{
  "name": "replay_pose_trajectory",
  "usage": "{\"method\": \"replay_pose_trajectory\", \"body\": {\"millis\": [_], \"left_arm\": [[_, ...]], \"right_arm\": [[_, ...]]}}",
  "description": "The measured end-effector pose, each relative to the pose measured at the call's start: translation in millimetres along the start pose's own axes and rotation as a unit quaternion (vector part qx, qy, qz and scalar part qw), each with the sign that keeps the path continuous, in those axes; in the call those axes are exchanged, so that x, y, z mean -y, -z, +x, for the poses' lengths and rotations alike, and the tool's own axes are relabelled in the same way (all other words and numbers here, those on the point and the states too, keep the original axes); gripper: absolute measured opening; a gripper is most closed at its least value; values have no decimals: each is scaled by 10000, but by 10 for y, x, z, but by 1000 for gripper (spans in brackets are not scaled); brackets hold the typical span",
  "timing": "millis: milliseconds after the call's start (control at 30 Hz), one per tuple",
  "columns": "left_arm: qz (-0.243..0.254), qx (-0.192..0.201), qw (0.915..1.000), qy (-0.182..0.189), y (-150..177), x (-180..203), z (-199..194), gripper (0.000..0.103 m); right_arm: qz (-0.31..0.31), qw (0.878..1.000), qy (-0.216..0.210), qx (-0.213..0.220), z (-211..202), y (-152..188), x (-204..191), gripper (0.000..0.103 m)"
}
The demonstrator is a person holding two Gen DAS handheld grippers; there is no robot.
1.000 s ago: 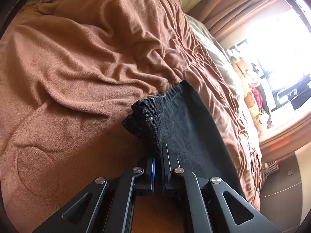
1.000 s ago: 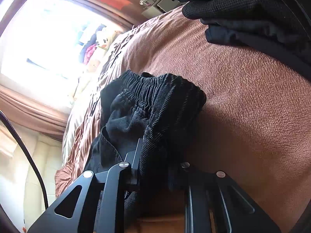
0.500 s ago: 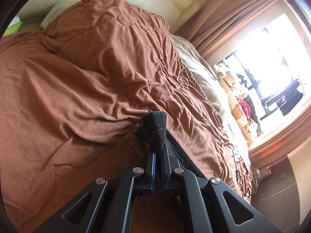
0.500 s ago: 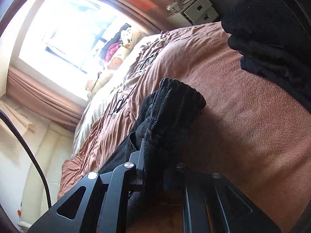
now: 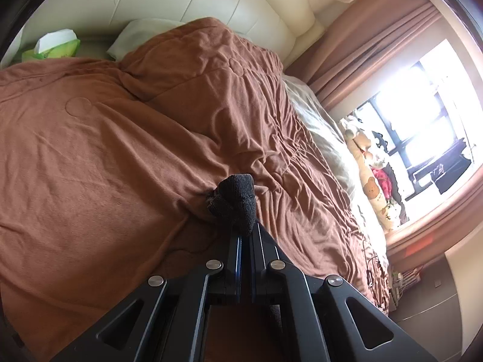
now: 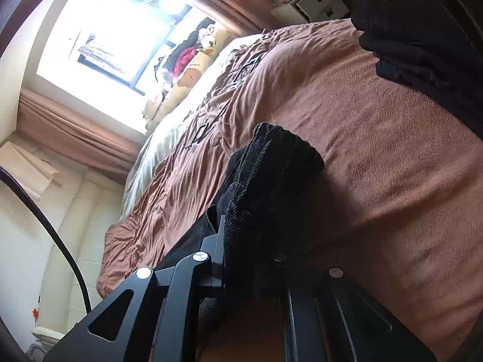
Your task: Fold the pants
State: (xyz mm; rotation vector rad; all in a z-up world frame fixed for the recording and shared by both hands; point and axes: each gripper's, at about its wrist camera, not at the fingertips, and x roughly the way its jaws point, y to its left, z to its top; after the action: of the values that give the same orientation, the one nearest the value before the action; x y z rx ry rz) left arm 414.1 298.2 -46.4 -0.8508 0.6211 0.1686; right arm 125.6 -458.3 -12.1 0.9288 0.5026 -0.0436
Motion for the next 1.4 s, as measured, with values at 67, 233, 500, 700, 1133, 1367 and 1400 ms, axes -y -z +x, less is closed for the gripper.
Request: {"method": "replay_pose_trajectory", "body": {"millis": [67, 233, 500, 700, 1133, 1367, 1400], "left_arm": [[-51, 17, 10000, -29, 6, -103, -123, 4], [-180, 54, 9998, -75, 30, -390, -386, 4], [-391, 12, 9990, -223, 155, -875, -656, 4], [-590, 17, 9978, -286, 263, -1169, -781, 4], [-566, -685, 9847, -1499, 560, -1531, -478, 24], [-186, -406, 9852, -1658, 444, -1274, -652, 46], [-145, -410, 9856, -1633, 432, -1221, -643, 46]], "right_arm": [[-13, 10000, -23, -13, -63, 54, -10, 8], [-14, 10000, -22, -83, -202, 189, 7, 8], [48, 9998, -18, -208, -374, 328, 75, 8], [130, 9996, 70, -252, -436, 399, 122, 8], [-248, 9845, 1560, -763, -218, 573, 299, 22], [-966, 9762, 1893, -430, -532, 535, -17, 40], [-1077, 9743, 1932, -426, -545, 539, -58, 40]]}}
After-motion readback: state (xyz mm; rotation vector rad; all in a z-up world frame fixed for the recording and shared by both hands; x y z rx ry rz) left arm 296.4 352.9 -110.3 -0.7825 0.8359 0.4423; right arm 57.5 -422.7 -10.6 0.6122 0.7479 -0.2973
